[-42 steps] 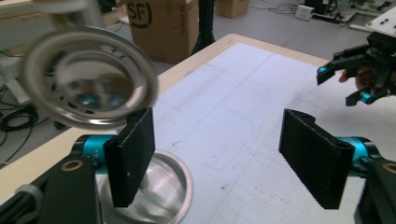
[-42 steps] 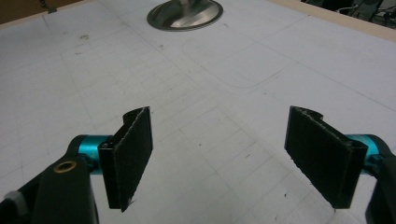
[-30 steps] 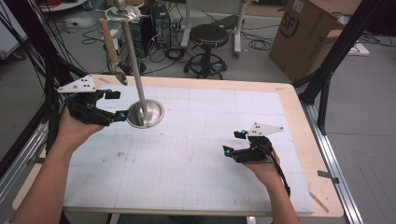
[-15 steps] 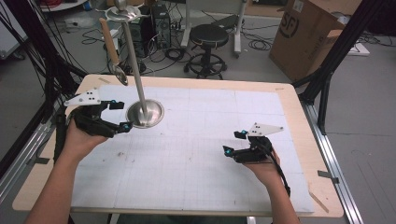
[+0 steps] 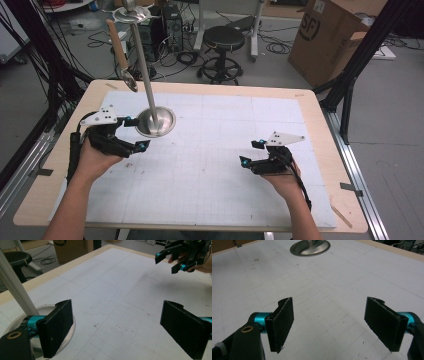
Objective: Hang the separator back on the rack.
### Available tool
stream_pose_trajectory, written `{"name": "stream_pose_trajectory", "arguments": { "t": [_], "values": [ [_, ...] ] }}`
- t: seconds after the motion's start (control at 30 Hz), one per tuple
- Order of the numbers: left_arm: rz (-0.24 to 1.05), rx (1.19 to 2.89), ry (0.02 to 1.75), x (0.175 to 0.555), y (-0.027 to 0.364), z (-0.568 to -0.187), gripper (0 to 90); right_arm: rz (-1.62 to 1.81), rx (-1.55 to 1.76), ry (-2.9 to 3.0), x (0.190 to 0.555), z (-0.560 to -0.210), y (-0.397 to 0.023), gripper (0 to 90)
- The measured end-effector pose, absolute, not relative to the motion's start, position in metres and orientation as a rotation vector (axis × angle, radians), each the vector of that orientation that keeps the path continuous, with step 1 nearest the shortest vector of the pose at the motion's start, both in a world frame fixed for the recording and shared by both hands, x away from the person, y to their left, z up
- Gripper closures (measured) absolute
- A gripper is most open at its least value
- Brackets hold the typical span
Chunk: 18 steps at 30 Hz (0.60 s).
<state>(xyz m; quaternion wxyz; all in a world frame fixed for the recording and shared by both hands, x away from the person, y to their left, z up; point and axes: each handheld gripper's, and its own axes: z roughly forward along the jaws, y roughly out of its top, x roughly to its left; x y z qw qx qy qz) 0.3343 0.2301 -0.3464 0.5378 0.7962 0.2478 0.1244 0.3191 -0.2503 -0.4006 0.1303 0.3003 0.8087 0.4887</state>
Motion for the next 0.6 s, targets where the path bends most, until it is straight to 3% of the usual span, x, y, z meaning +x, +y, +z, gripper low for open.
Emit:
{"name": "stream_pose_trajectory", "arguments": {
  "t": [0.6],
  "values": [
    [0.258, 1.938, 0.588, 0.33, 0.226, -0.364, 7.1, 1.419, 0.88, 2.352, 0.321, -0.403, -0.252, 22.8]
  ]
}}
